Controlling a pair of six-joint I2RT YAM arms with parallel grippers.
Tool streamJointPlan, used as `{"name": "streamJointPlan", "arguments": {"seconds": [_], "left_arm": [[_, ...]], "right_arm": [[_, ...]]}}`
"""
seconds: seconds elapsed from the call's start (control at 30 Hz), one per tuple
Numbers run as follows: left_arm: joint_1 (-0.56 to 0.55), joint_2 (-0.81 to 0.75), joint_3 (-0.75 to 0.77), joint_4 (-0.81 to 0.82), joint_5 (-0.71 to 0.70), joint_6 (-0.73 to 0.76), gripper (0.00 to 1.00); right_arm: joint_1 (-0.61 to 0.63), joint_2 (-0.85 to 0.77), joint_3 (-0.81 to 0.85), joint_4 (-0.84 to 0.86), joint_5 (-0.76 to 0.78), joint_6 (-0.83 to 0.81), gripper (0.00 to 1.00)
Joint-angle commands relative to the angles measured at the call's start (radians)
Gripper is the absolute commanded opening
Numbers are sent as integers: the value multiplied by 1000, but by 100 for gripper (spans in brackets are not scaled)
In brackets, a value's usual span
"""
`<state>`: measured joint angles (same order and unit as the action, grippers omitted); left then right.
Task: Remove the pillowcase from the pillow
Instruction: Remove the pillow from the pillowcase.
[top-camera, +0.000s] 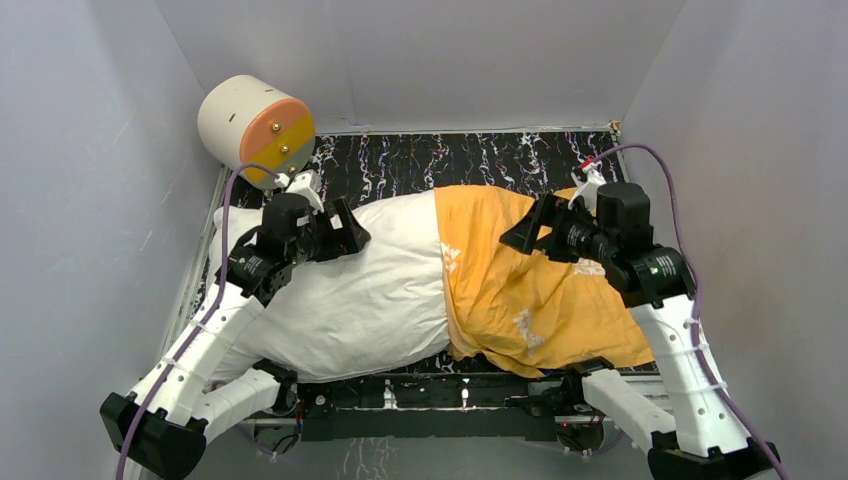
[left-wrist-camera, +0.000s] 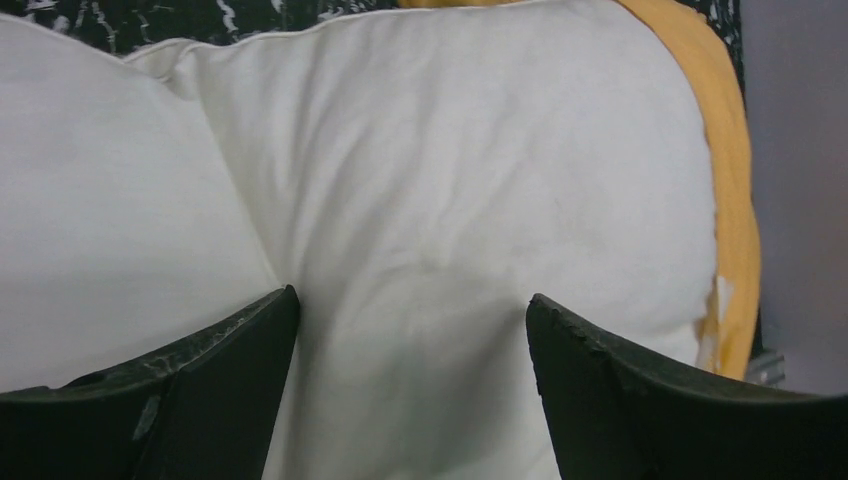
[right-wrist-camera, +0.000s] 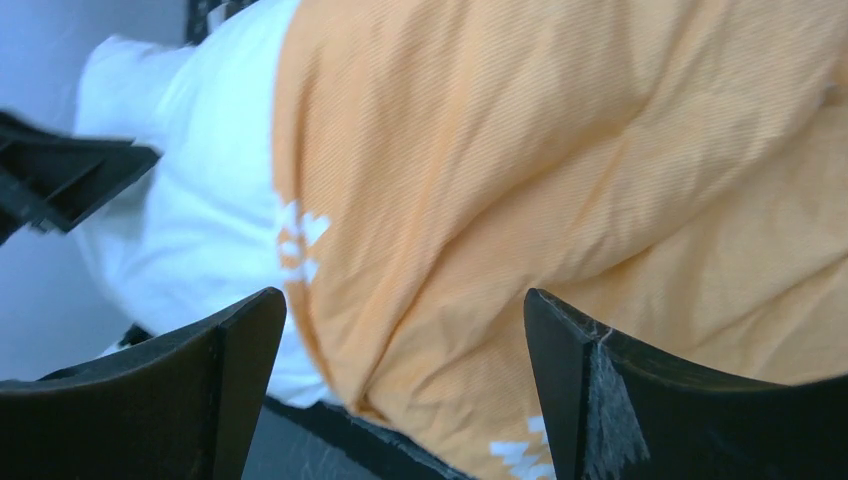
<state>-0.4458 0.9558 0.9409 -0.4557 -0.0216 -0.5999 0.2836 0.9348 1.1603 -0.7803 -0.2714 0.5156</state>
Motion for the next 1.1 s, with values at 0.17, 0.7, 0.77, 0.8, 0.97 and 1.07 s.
{"name": "streamJointPlan", "arguments": {"seconds": [0.17, 0.7, 0.77, 0.8, 0.97, 1.07], "left_arm": [[-155, 126, 196, -156, 354, 184, 84], [-593, 117, 373, -323, -321, 235, 98], [-593, 106, 377, -298, -238, 287, 98], [-593, 133, 374, -294, -161, 312, 98], [-649, 395, 326, -290, -25, 317, 98], [-666, 452, 270, -268, -253, 279, 98]], "right_arm": [[32, 41, -254, -49, -211, -43, 95], [114, 414, 13, 407, -42, 238, 0], [115, 461, 43, 427, -65, 240, 0], [115, 501, 61, 437, -80, 220, 1], [122, 757, 425, 3, 31, -70, 10], [123, 679, 402, -44, 220, -98, 24]]}}
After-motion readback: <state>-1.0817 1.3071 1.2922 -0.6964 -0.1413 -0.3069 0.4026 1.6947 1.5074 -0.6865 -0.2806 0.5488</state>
